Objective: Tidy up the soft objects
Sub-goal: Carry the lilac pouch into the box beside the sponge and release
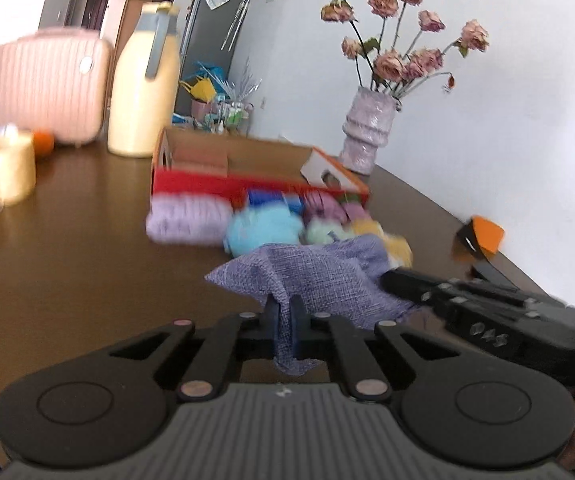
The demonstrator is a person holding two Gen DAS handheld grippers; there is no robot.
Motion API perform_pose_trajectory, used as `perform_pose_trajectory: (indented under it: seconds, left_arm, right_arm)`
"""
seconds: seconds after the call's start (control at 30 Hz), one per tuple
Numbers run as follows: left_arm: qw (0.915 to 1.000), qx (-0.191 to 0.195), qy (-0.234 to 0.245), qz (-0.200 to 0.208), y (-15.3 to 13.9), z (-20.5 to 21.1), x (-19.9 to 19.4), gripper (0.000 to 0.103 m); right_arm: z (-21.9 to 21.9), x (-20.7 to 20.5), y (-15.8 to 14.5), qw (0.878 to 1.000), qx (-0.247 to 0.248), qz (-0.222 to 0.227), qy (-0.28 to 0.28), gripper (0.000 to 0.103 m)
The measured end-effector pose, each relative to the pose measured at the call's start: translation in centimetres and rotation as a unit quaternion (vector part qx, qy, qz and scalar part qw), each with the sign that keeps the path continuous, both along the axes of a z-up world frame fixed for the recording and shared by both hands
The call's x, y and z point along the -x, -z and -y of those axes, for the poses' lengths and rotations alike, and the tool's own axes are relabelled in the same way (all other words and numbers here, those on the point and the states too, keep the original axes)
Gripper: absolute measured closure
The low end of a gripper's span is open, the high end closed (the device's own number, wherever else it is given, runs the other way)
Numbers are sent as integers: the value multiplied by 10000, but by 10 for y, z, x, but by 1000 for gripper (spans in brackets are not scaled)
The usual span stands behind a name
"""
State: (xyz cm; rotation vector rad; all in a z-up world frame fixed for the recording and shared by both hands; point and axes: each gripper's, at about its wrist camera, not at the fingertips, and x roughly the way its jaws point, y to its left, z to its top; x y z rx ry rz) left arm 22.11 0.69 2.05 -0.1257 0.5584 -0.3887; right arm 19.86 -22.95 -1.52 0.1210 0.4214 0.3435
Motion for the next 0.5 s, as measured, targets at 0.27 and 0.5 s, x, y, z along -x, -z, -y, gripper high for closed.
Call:
perform_pose_trajectory:
  seconds: [0.27, 0.5]
  left_arm:
    - [9989, 58, 5, 468, -103, -2, -123, 97]
    - [9999, -122, -119, -23, -107, -1, -256, 97]
  right_arm:
    - [-2, -105, -100, 9972, 147, 681, -271, 101]
    - [-20, -242, -142, 9988, 284, 302, -277, 101]
